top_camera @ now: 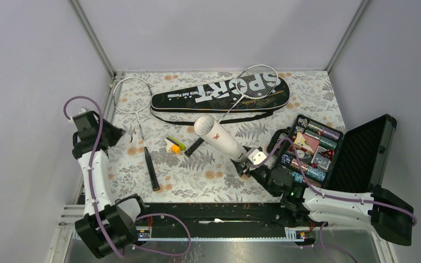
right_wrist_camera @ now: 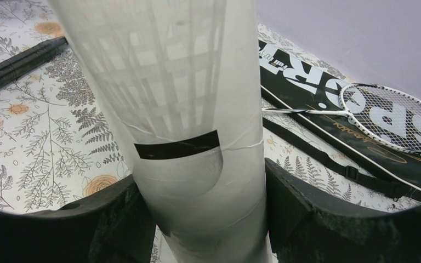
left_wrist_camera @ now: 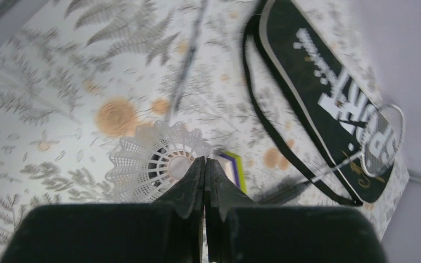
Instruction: Pack up the badminton gear
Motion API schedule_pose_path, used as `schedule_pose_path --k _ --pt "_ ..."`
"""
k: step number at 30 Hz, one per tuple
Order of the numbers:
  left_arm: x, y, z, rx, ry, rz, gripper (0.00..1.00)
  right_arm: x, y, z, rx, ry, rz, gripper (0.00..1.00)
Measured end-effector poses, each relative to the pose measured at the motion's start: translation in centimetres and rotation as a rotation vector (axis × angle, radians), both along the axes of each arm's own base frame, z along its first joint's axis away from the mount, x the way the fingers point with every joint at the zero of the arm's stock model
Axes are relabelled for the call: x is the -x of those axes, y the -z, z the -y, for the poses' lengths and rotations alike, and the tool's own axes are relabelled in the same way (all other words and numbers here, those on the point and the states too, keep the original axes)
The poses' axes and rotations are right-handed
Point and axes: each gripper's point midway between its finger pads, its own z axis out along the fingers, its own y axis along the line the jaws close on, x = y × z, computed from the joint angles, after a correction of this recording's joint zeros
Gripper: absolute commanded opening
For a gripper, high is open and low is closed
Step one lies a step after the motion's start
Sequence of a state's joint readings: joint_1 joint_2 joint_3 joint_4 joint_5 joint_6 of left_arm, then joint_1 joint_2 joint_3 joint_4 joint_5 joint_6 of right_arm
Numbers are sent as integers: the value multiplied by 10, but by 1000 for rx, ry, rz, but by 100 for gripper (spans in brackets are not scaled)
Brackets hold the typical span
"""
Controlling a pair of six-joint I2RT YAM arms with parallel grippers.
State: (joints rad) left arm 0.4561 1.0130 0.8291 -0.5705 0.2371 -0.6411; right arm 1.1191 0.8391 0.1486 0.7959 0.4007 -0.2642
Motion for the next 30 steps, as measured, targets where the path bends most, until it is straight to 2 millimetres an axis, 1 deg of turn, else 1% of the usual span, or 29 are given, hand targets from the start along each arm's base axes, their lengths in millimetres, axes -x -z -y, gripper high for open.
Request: schedule_pose_path --k 3,4,5,8,11,13,15,18,21,25,27,30 --pt "-7 -40 16 -67 98 60 0 0 2 0 13 0 3 65" --pt "-11 -58 27 -98 150 87 0 -1 4 0 22 0 2 65" --pt "-13 -71 35 -121 190 112 0 -1 6 0 34 0 2 65" --pt "-14 -117 72 -202 345 200 0 -2 13 -1 67 -1 3 65" --pt "-5 -147 100 -257 461 262 0 -2 18 -1 98 -2 4 66" --pt "5 -162 114 -287 530 290 0 -3 22 -1 115 -2 3 66" --pt "14 -172 125 -307 584 310 0 -3 26 -1 133 -4 1 66" --pt "26 -176 136 -307 654 322 0 -4 30 -4 164 -7 -4 66" --pt "37 -180 154 -257 737 351 0 -6 32 -8 186 -15 -8 66" --pt "53 -185 183 -141 859 409 0 -5 35 -13 207 -33 -14 66" --pt "59 -187 193 -107 899 421 0 -5 37 -13 215 -34 -17 66" --pt "64 -193 200 -81 934 446 0 -6 39 -14 228 -34 -23 66"
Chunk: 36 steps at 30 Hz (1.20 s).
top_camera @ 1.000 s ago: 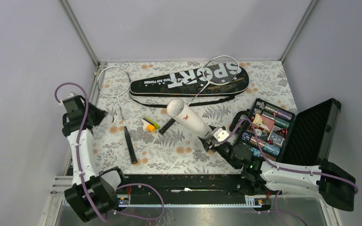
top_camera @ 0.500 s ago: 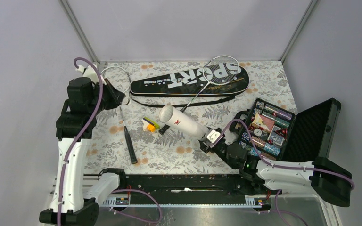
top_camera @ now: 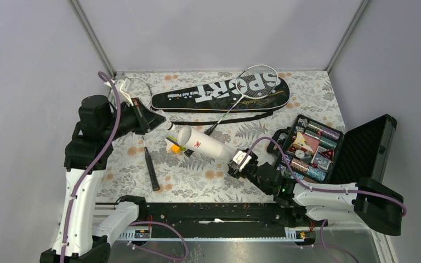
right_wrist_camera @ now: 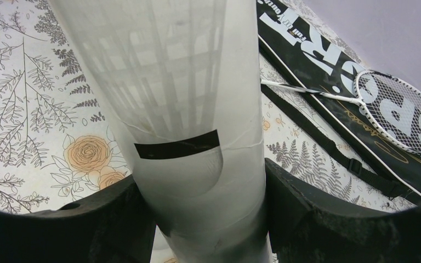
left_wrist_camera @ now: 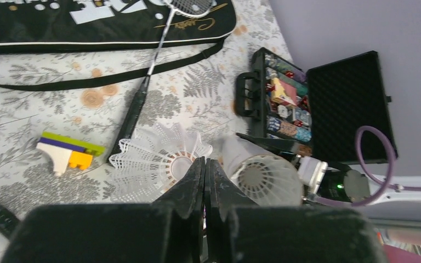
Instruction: Pack up the badminton gear
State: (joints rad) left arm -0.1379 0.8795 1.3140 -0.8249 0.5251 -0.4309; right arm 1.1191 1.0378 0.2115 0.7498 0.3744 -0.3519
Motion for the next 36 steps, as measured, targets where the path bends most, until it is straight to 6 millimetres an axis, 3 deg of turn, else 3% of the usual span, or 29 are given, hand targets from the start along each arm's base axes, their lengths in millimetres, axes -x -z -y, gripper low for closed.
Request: schedule_pose_path --k 11,26,36 --pt "21 -47 33 195 185 92 0 1 3 1 13 0 -8 66" --pt "33 -37 50 230 274 51 1 0 0 2 -5 10 -9 66" --pt "42 -24 60 225 316 -6 43 0 -1 2 -11 11 -9 66"
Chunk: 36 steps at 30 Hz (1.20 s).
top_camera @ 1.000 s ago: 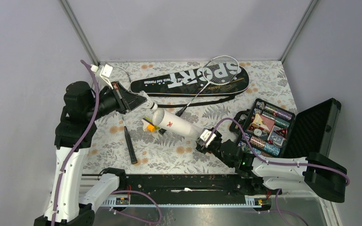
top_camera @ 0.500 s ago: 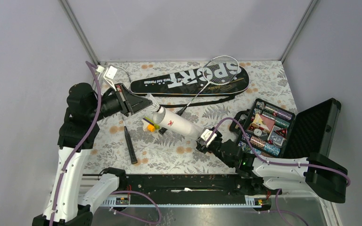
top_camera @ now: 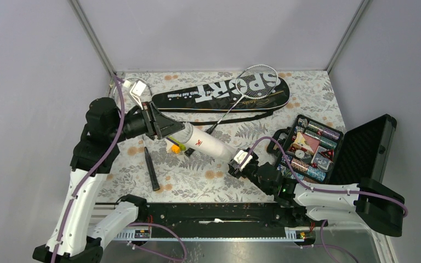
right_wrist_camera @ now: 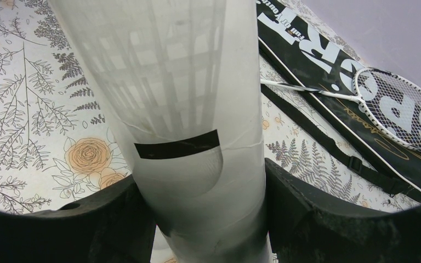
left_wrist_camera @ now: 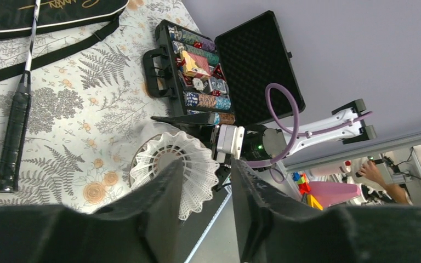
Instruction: Pack up the badminton gear
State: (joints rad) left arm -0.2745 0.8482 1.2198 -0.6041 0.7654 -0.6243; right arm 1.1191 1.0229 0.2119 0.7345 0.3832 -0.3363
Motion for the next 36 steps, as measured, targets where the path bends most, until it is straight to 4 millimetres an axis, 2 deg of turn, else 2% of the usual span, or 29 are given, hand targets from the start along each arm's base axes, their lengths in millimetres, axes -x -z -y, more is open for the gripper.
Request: schedule_pose_path --k 4,7,10,15,28,36 --pt "2 -9 -4 -21 -17 31 47 0 -1 0 -2 -1 0 66" --pt "-1 -11 -10 -61 -50 55 54 0 -2 0 -7 -1 3 66" --pt "-5 -5 -18 -121 -98 55 61 0 -8 0 -26 -1 12 66" --pt "-11 11 -28 -204 -145 35 68 0 -18 -1 -59 -6 27 66" --pt "-19 43 -22 -246 -88 -47 67 6 -20 -4 -90 -46 37 65" --pt "-18 76 -7 -249 -18 -124 67 9 -11 -2 -69 -54 31 65"
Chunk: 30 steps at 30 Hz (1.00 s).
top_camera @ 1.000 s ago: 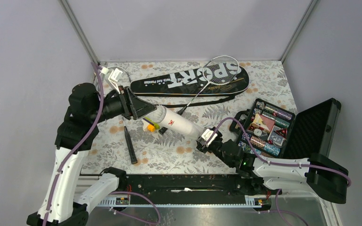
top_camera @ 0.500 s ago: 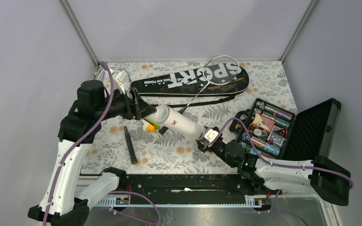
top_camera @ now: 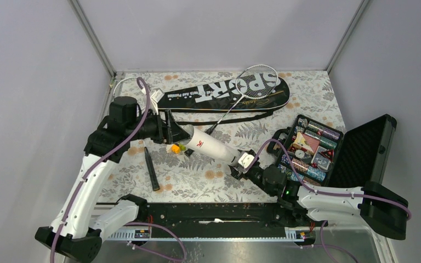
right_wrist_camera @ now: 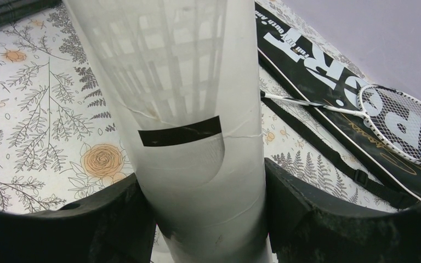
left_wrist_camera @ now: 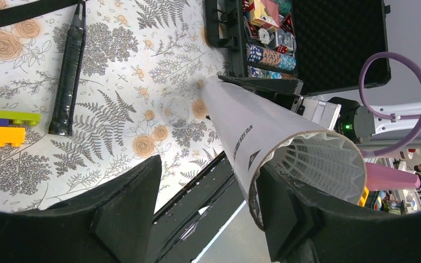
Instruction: Pack up the badminton gear
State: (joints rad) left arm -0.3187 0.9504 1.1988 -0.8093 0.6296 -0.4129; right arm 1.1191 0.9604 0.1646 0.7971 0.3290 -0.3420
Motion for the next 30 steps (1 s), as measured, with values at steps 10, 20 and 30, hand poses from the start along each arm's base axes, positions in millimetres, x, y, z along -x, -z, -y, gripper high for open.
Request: schedule_pose_path --k 10,20,30 --pt "-2 16 5 -2 9 -26 72 0 6 1 21 2 -7 65" --pt "4 -38 -10 11 -85 114 83 -2 2 2 -1 18 -7 65" --pt "5 -71 -43 -4 -284 260 76 -8 -10 12 -64 102 -44 63"
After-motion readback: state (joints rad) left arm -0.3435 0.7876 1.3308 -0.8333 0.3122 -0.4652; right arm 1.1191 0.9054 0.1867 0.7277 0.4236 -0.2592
